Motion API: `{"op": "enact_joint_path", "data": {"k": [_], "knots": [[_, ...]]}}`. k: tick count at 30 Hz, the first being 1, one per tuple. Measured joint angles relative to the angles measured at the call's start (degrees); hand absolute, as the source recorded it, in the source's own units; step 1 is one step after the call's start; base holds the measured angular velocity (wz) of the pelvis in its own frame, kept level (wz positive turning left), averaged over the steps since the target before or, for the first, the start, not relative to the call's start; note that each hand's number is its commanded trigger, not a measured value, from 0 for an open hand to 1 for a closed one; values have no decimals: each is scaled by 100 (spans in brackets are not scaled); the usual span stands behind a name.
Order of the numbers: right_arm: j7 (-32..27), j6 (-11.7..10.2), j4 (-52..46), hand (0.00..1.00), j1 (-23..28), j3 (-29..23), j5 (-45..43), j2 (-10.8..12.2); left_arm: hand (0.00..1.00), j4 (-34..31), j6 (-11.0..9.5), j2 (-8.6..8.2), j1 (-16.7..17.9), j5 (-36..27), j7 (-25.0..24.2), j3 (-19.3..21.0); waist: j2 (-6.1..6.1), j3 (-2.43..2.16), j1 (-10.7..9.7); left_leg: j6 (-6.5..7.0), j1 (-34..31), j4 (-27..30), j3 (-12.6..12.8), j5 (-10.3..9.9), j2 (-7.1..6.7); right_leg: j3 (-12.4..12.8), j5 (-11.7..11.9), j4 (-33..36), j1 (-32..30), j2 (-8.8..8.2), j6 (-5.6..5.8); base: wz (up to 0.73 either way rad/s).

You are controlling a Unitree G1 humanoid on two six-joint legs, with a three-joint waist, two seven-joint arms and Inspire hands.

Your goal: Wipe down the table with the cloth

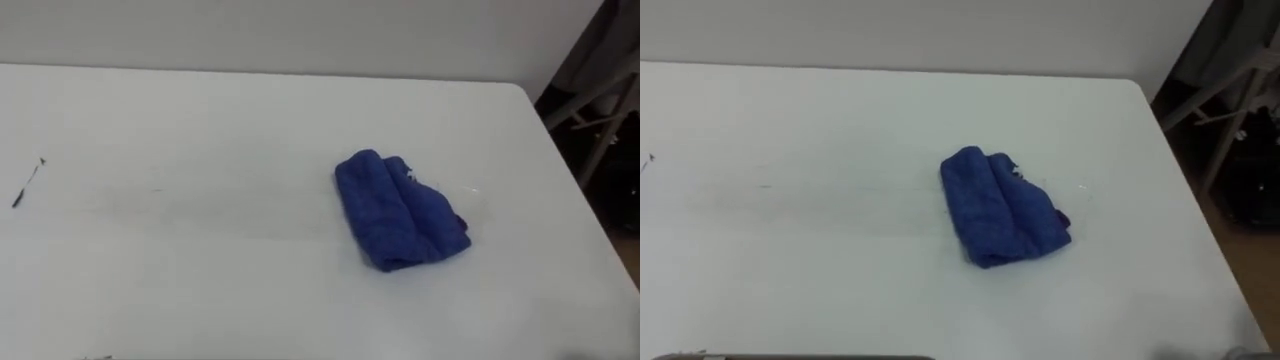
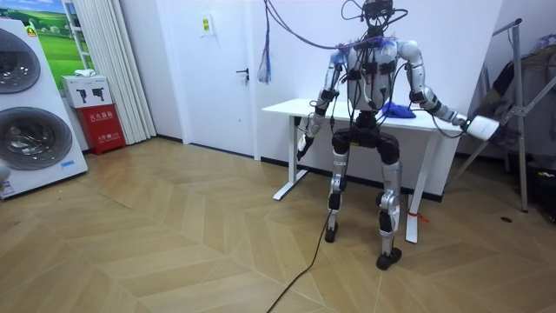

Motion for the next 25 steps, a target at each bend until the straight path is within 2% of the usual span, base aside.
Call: {"op": "enact_joint_path", "data": {"k": [3,5,7,11,14,17,20,22,23,25], "knots": [[227,0,924,0,226,-89,1034,90,0,33,-10,-2,17,3,0,87,35,-34,-26,16,18,20,-47,-38,-7,3,7,0,28,3,-13,9],[359,-1,1419,0,262,-119,1425,164,0,152,-11,-6,4,-10,-1,84,73,-29,-63,16,34,10,-47,-37,-7,123,4,-10,32,20,-24,0],[573,0,1923,0,388,-133,1916,241,0,186,-10,-59,-5,-107,-1,82,102,-36,-58,2,40,15,-44,-47,-7,174,-38,-10,27,24,-102,0],[800,-2,2515,0,431,-316,2116,380,0,314,-7,-115,-14,-105,-14,82,143,-21,-72,10,36,112,-44,-116,-9,410,-120,36,30,35,-249,0],[1126,2,2816,0,457,-378,2130,588,0,476,41,-144,-3,-71,-31,82,168,-22,-90,46,-43,242,-91,-172,-20,421,-132,40,43,39,-270,8],[1666,130,3029,0,465,-203,1679,779,0,522,87,-176,20,74,-48,82,175,-23,-66,22,-66,232,-145,-191,-44,399,-118,45,39,37,-265,8],[2338,413,3239,0,440,512,825,781,0,512,169,-222,-20,242,-84,78,196,-22,80,-11,-49,164,-189,-164,-33,358,-64,74,20,56,-165,-1],[2896,610,3388,0,174,1061,-398,777,0,510,234,-278,-61,374,-118,78,214,-15,192,-41,-9,89,-265,-138,-10,341,5,42,37,121,-46,-17],[3036,668,3416,0,105,1212,-642,779,0,510,267,-285,-75,439,-120,78,213,-15,260,-44,-3,77,-278,-129,-6,321,6,15,41,137,-44,-12],[3562,929,3402,0,-140,1840,-1485,764,0,509,322,-307,-287,680,-145,-9,218,6,454,-48,-10,68,-360,-92,6,168,8,-92,90,181,-42,7]]}}
